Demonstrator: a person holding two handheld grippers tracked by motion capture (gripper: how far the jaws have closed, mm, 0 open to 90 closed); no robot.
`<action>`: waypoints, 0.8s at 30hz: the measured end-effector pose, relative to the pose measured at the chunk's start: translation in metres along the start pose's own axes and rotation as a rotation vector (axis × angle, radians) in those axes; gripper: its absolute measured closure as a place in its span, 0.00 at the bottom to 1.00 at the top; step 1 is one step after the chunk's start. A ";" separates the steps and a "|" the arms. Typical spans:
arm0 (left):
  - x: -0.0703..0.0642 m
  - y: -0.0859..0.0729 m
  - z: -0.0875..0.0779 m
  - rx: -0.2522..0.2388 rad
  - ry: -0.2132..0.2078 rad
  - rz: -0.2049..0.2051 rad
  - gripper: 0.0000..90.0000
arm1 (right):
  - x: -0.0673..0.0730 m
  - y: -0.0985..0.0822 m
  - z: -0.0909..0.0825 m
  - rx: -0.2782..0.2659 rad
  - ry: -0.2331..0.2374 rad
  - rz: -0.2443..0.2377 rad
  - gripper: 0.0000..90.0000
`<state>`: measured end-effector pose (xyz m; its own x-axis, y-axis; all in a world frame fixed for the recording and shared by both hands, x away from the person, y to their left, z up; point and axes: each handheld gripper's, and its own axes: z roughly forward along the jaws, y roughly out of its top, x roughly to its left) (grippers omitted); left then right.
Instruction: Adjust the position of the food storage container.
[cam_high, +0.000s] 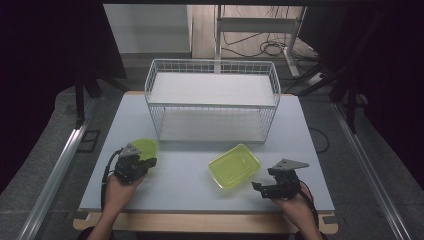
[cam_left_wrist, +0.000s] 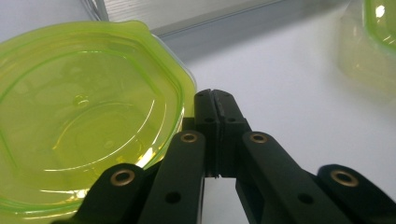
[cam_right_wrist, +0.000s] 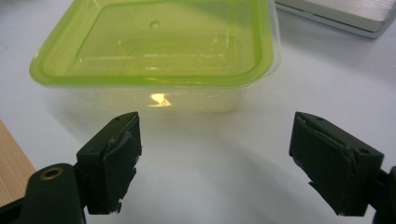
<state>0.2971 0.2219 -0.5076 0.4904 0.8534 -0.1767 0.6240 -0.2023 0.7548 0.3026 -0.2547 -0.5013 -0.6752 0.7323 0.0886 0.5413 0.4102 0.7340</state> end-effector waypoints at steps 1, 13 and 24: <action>-0.001 0.000 0.000 0.004 0.008 0.008 1.00 | -0.001 0.001 -0.001 -0.006 0.001 0.011 0.20; -0.029 0.000 0.006 -0.009 -0.073 0.064 0.98 | -0.019 0.027 -0.016 -0.025 -0.081 -0.036 0.89; -0.071 -0.003 0.026 0.045 -0.159 0.159 1.00 | -0.039 0.045 0.024 0.072 -0.070 -0.069 0.99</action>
<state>0.2765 0.1493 -0.5136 0.6725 0.7232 -0.1574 0.5556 -0.3527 0.7530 0.3658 -0.2518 -0.4878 -0.6767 0.7362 -0.0098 0.5309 0.4972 0.6862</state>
